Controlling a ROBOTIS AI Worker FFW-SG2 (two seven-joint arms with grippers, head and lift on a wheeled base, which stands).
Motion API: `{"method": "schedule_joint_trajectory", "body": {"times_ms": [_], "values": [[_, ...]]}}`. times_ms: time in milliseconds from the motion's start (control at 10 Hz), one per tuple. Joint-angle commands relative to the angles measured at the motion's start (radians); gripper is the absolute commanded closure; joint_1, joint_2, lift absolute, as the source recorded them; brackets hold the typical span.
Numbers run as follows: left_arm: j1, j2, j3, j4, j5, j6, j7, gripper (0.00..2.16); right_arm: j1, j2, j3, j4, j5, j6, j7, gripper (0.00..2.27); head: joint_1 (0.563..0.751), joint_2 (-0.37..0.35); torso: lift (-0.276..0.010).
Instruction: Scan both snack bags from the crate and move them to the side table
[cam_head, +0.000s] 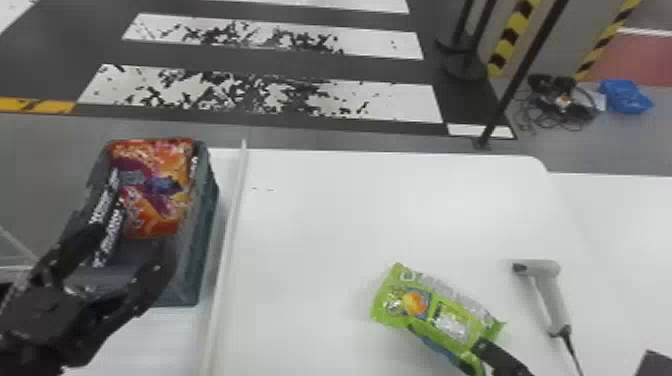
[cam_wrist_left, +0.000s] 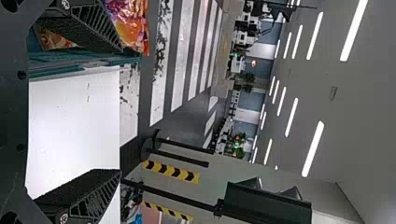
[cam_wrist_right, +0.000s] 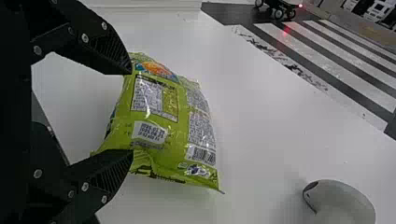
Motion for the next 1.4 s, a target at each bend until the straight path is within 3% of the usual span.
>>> {"method": "schedule_joint_trajectory", "body": {"times_ms": [0, 400, 500, 700, 800, 900, 1000, 1100, 1300], "values": [[0.004, 0.001, -0.003, -0.001, 0.000, -0.015, 0.000, 0.08, 0.011, 0.001, 0.001, -0.001, -0.001, -0.007, -0.022, 0.04, 0.695, -0.093, -0.029], [0.006, 0.000, -0.009, 0.001, 0.000, -0.024, 0.000, 0.08, 0.057, 0.001, -0.016, -0.133, 0.007, 0.042, 0.095, 0.05, 0.695, -0.105, -0.029], [0.007, -0.002, -0.011, 0.001, -0.002, -0.024, 0.000, 0.08, 0.054, 0.001, -0.008, -0.154, 0.024, 0.072, 0.160, 0.06, 0.695, -0.080, -0.029], [0.007, 0.000, -0.011, 0.001, -0.003, -0.024, 0.000, 0.08, 0.003, 0.001, 0.021, -0.159, 0.160, 0.143, 0.325, 0.22, 0.695, -0.026, -0.029], [0.007, -0.002, -0.011, 0.001, -0.003, -0.024, 0.000, 0.08, -0.006, 0.001, 0.039, -0.159, 0.209, 0.137, 0.364, 0.41, 0.695, 0.013, -0.029], [0.007, 0.000, -0.011, 0.003, -0.005, -0.024, 0.000, 0.08, -0.012, 0.001, 0.073, -0.159, 0.269, 0.124, 0.408, 0.99, 0.695, 0.031, -0.029], [0.007, -0.002, -0.011, 0.003, -0.006, -0.024, 0.000, 0.08, -0.018, 0.001, 0.105, -0.157, 0.315, 0.112, 0.414, 1.75, 0.695, 0.046, -0.029], [0.009, -0.002, -0.011, 0.003, -0.006, -0.034, 0.000, 0.08, -0.020, 0.001, 0.141, -0.157, 0.364, 0.082, 0.410, 2.23, 0.695, 0.062, -0.029], [0.015, -0.002, -0.011, 0.004, -0.009, -0.037, 0.000, 0.08, -0.011, 0.001, 0.233, -0.150, 0.492, -0.096, 0.411, 2.25, 0.695, 0.076, -0.029]]}}
